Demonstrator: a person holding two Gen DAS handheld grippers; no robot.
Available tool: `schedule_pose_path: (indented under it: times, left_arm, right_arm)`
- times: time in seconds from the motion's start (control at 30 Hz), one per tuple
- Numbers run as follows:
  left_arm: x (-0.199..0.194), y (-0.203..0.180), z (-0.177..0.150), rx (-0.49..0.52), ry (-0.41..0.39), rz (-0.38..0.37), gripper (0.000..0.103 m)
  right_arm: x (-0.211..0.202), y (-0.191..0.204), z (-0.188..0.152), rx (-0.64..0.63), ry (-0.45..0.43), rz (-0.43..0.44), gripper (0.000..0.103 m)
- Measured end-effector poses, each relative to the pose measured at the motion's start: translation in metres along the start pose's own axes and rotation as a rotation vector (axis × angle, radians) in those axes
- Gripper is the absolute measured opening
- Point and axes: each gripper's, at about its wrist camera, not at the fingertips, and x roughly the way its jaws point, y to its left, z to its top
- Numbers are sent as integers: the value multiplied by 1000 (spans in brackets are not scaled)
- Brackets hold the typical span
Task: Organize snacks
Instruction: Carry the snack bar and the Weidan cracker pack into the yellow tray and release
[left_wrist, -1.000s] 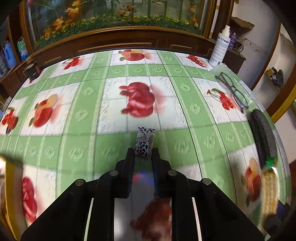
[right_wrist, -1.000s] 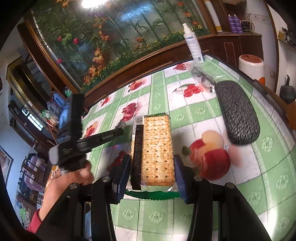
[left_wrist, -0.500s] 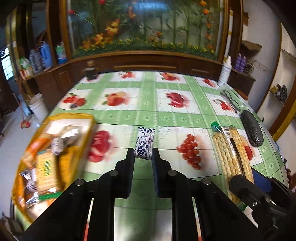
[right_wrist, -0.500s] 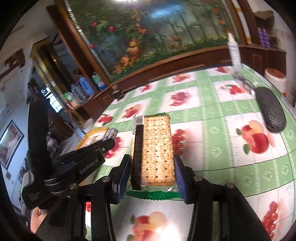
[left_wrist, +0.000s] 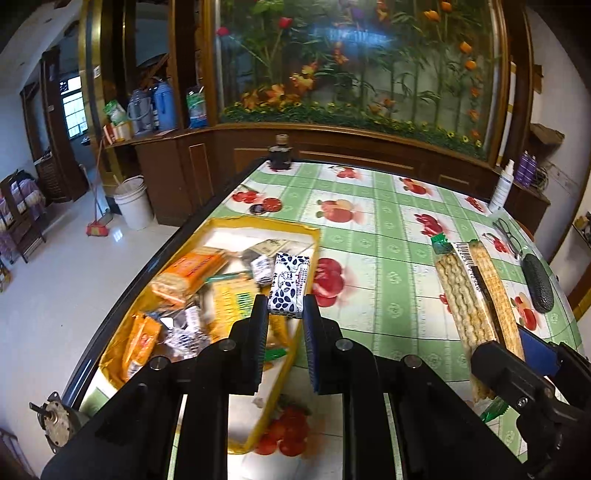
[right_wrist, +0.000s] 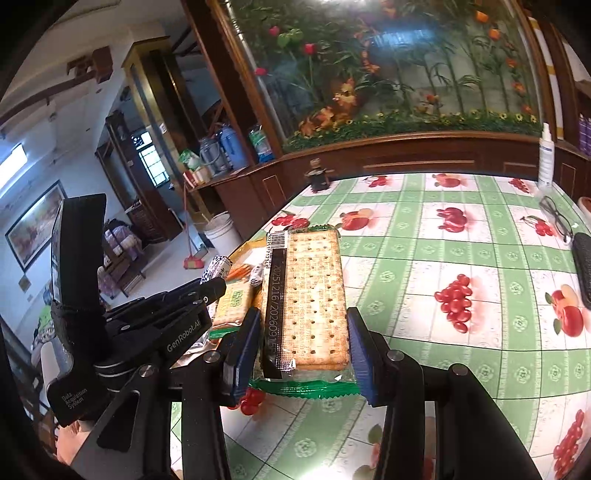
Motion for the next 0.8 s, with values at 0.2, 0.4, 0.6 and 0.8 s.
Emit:
schedule_pose_path:
  times: [0.2,0.4,0.6,0.8]
  left_arm:
    - [0,22,-7,-30,1,26,16]
    - [0,41,-11,-63,3,41,16]
    - [-1,59,-15,-86,7,50,16]
    - [1,70,-18,-97,14,58,16]
  right_arm:
    - [11,19,0,-33,18,21,46]
    - [22,34,0,-59,37,38,46]
    - [34,48,-1,-84,60,53,46]
    - [47,59,1,-99,78,70,46]
